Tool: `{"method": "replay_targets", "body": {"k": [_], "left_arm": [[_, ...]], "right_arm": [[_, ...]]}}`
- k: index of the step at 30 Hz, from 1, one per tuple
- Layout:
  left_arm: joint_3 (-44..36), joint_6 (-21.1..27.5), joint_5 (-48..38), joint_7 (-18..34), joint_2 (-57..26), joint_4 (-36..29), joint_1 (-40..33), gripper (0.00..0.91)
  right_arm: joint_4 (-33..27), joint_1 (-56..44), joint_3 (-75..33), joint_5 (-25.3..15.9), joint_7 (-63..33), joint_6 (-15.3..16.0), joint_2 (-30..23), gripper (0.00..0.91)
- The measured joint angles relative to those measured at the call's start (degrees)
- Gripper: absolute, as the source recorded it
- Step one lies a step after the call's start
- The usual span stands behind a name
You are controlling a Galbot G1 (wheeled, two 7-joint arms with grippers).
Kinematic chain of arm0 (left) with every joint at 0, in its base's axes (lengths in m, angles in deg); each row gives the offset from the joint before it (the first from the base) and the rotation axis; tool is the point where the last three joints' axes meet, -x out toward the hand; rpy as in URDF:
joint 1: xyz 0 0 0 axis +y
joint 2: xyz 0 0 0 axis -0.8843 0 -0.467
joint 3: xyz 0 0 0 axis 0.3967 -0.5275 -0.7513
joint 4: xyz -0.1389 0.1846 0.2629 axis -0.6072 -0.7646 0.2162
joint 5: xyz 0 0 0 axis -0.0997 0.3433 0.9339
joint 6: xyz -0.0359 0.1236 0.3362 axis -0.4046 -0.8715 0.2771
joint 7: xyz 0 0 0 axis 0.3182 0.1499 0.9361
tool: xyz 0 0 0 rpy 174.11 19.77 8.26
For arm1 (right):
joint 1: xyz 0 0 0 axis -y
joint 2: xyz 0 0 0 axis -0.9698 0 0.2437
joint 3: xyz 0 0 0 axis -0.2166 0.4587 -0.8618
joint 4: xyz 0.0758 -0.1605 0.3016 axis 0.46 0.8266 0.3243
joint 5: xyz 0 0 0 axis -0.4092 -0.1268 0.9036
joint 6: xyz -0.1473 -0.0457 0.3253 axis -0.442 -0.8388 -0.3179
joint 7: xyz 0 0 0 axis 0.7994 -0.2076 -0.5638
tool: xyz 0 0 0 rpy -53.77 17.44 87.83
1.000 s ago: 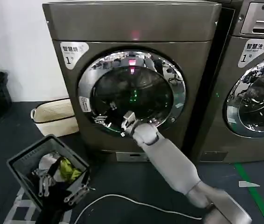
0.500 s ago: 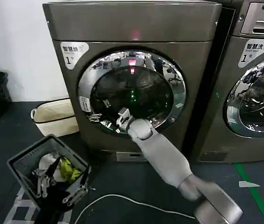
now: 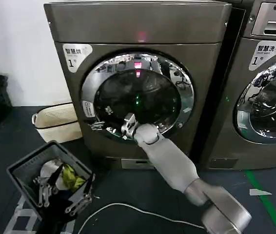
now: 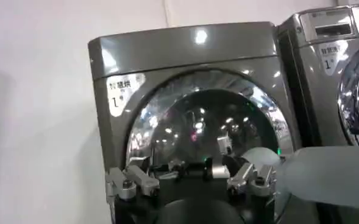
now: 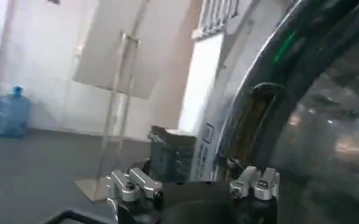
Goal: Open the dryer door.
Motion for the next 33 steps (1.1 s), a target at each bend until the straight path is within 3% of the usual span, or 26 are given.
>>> {"method": "replay_targets", "body": {"k": [10,19,33], "left_arm": [[0.25,-0.03,-0.11,-0.01,-0.04,0.01,-0.26,0.907],[2.89,0.75,-2.78,-0.01,-1.05,0.01,-1.89,0.907],[12.98,4.14,-9.92,-1.55,-3.71,4.72,-5.07,0.907]], "right_arm": [[3.84,-0.67,2.60,3.68,4.15,-1.40,2.97,0.907],[8.29,-2.07,4.73,9.35,13.95,-5.43,7.39,0.907],[15.85,-4.64,3.45,16.73,27.66,-3.94,15.27,0.907]]}}
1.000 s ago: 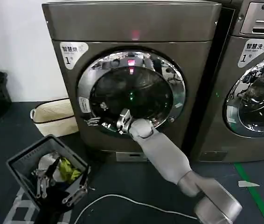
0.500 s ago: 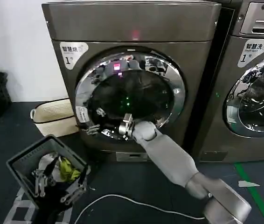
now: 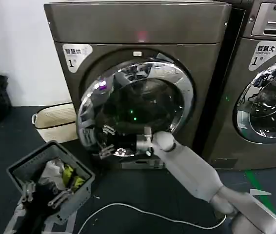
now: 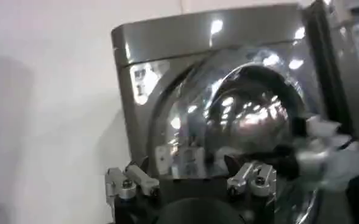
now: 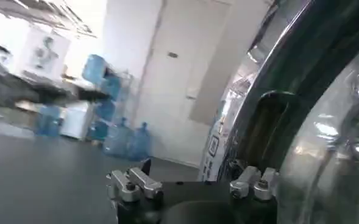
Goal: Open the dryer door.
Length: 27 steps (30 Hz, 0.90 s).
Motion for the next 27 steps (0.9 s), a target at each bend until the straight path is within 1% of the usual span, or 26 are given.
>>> {"method": "replay_targets", "body": {"k": [5,16,21,27], "left_arm": [[2.74,1.07,-2.54,-0.45,-0.73,0.49,-0.84,0.907],[8.78,3.05,-7.67,-0.48,-3.71,2.11,-3.59,0.907],[9.75,3.56,-8.64,-0.54,-5.64,3.12,-5.02,0.907],[8.73,3.84,-8.58,-0.72,-8.80,4.89,-7.52,0.907]], "right_arm": [[3.42,-1.16,-0.91,1.40,4.07,1.10,2.96,0.907],[11.88,-5.05,-4.07,2.12,10.11,3.21,9.40,0.907],[16.53,-7.42,-6.00,2.16,10.55,3.28,12.91,0.907],[21.36,-11.44,-9.80,2.47,10.57,3.22,17.71,0.907]]}}
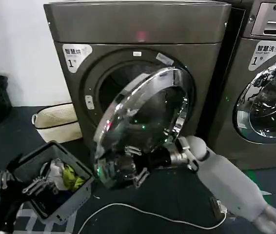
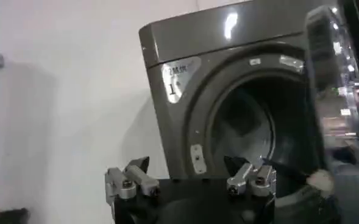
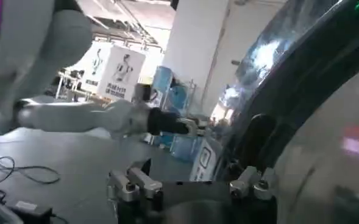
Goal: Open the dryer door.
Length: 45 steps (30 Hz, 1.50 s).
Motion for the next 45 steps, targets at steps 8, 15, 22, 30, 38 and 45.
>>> {"method": "replay_targets", "body": {"k": [8,15,22,30,38,45], "left_arm": [[-4.57,1.20,1.72,-0.76,-4.28,3.22,-4.83,0.907],[-11.14,1.93,2.75,-1.60,-7.07,5.70,-9.31,0.907],[-17.24,1.92,1.85,-2.52,-9.73,8.25,-13.58,0.907],[-26.08,1.23,3.05,-2.77,-10.78,10.88,-18.44,0.907],[-36.58,0.96,2.57,-2.81,-10.63,13.59,-24.92,0.907],[-43.54,0.87,1.00,-2.80,-10.53,16.59,-31.28,0.907]], "right_arm": [[4.45,-7.49,-8.94,0.37,-0.19,-0.12,6.40,0.907],[7.41,-17.59,-20.19,0.68,-0.16,-0.88,10.52,0.907],[10.96,-33.47,-37.43,1.55,-2.33,-4.96,11.31,0.907],[16.84,-57.89,-64.90,-0.43,-10.46,-10.91,5.82,0.907],[19.23,-73.28,-89.07,-11.64,-31.27,-12.20,-5.90,0.907],[17.09,-76.70,-104.00,-22.51,-54.25,-4.77,-14.50,0.907]]}}
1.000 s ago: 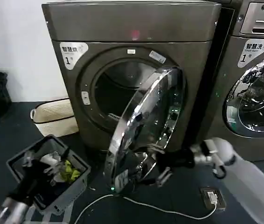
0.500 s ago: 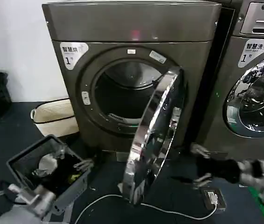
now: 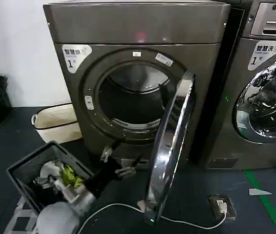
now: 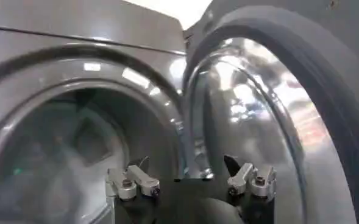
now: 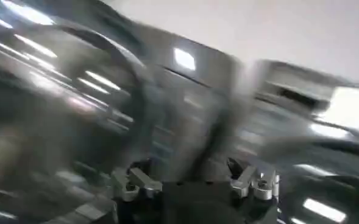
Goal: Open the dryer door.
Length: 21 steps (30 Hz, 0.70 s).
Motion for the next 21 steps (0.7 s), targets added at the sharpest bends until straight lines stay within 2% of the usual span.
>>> {"method": "replay_targets", "body": {"k": [5,8,13,21], "left_arm": [[-4.15,0.12,-0.70,0.03,0.63,2.15,-4.25,0.907],[-6.62,0.22,-1.02,0.02,1.07,3.35,-6.63,0.907],[-10.30,0.37,-1.14,0.17,2.11,5.42,-10.30,0.907],[-17.13,0.39,-0.98,0.21,4.89,9.19,-16.44,0.907]], "right_arm": [[-3.01,0.79,-8.20,-2.17,-11.83,7.85,-4.01,0.907],[-5.32,2.20,-12.23,-4.25,-15.94,10.41,-5.55,0.907],[-9.74,3.27,-18.15,-6.71,-18.33,10.82,-6.82,0.907],[-16.07,2.20,-26.32,-7.55,-19.13,11.62,-5.84,0.907]]}}
